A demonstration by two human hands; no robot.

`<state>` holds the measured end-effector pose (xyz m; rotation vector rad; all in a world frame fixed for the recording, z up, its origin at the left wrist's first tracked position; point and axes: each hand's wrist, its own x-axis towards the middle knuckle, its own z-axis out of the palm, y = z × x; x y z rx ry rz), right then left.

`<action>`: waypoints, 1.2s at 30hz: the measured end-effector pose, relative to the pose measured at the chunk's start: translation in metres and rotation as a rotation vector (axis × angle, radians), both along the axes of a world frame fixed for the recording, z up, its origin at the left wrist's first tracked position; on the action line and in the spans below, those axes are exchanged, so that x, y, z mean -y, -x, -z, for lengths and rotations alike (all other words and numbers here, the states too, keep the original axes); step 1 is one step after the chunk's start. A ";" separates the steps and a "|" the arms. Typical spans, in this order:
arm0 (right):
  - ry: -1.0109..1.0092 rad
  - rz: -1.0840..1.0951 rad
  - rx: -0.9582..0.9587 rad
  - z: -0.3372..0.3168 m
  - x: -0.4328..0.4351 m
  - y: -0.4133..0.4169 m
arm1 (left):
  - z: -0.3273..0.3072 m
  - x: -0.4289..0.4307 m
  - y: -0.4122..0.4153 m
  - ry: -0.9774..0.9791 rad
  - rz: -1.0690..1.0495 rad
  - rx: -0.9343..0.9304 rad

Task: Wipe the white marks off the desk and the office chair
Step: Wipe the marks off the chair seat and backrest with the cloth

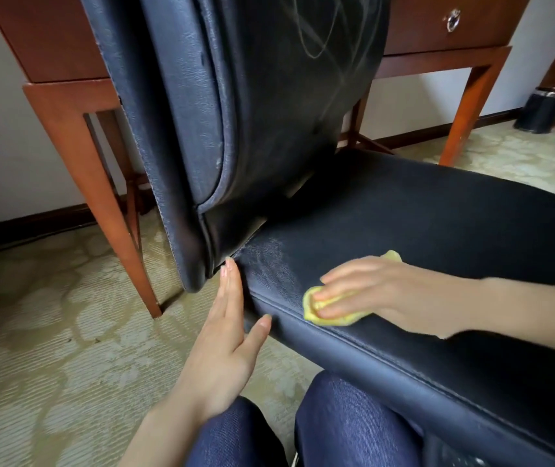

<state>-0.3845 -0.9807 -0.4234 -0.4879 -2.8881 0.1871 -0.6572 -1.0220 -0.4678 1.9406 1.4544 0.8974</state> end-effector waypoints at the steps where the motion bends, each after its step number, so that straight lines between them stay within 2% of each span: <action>1: 0.049 0.039 -0.070 -0.017 -0.015 0.027 | 0.000 -0.001 0.001 0.006 0.003 0.015; 4: -0.046 0.113 -0.023 -0.013 -0.058 0.049 | 0.001 -0.005 0.003 0.022 -0.008 0.042; 6: -0.029 0.213 0.036 -0.012 -0.066 0.057 | 0.000 -0.006 0.001 0.014 -0.020 0.011; 11: 0.085 0.480 0.018 -0.017 -0.109 0.098 | -0.003 -0.006 -0.011 -0.013 -0.145 -0.095; 15: 0.050 0.640 0.095 -0.014 -0.119 0.122 | 0.000 -0.008 -0.019 0.078 -0.233 -0.128; 18: -0.013 0.572 0.094 -0.010 -0.114 0.124 | 0.000 -0.011 -0.018 0.128 -0.219 -0.170; 26: -0.004 0.213 0.114 -0.014 -0.074 0.103 | -0.002 -0.015 -0.007 0.194 -0.176 -0.192; 31: 0.011 0.084 0.114 -0.017 -0.038 0.061 | -0.006 -0.015 -0.009 0.225 -0.197 -0.222; 36: -0.103 -0.006 0.126 -0.020 -0.021 0.026 | -0.008 -0.015 -0.008 0.245 -0.172 -0.179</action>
